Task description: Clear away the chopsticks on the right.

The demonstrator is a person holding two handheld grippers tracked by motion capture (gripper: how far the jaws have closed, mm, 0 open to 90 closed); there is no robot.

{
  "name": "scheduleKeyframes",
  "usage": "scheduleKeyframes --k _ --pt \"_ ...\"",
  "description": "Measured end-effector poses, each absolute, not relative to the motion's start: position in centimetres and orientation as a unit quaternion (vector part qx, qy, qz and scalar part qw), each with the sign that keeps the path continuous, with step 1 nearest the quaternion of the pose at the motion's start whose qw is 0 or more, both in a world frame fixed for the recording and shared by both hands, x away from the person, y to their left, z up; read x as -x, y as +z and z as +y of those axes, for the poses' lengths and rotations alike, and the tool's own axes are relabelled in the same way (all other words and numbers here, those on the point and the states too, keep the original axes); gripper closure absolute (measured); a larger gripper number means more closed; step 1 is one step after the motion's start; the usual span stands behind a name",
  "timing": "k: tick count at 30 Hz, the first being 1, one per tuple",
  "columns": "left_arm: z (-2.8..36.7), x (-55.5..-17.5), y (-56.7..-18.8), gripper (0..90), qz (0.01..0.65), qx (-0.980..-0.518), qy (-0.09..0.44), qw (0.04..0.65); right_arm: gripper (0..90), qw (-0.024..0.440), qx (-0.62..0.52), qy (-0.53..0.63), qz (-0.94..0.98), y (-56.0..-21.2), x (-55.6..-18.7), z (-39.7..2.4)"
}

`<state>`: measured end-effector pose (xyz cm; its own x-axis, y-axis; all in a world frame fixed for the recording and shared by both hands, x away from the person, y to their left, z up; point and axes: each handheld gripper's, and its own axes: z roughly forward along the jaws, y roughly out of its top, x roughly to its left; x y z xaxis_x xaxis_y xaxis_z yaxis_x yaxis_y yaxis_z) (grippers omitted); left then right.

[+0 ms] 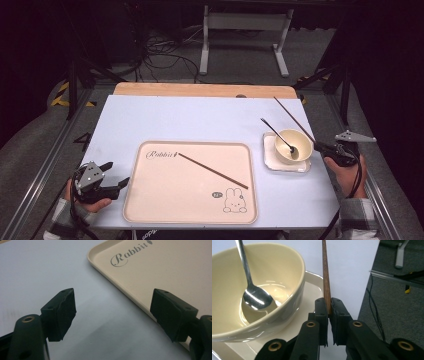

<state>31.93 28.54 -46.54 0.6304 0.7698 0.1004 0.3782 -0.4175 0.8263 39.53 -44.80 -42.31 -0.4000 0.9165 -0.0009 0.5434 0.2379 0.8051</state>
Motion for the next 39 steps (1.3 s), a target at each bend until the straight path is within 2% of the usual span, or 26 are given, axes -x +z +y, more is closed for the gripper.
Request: scheduleKeyframes --k 9,21,28,39 --pt "28.5 -31.9 -46.5 21.7 0.355 -0.807 0.242 0.405 84.5 0.285 -0.48 0.408 0.722 -40.5 -38.2 -44.9" --pt "28.5 -31.9 -46.5 21.7 0.354 -0.808 0.242 0.405 84.5 0.301 -0.434 0.442 0.725 -38.0 -36.7 -42.7" --pt "28.6 -31.9 -46.5 21.7 0.354 -0.807 0.243 0.406 84.5 0.294 -0.382 0.462 0.744 -36.7 -35.5 -39.7" --pt "28.6 -31.8 -46.5 21.7 0.354 -0.806 0.242 0.408 84.5 0.247 -0.294 0.468 0.796 -36.5 -33.2 -33.4"
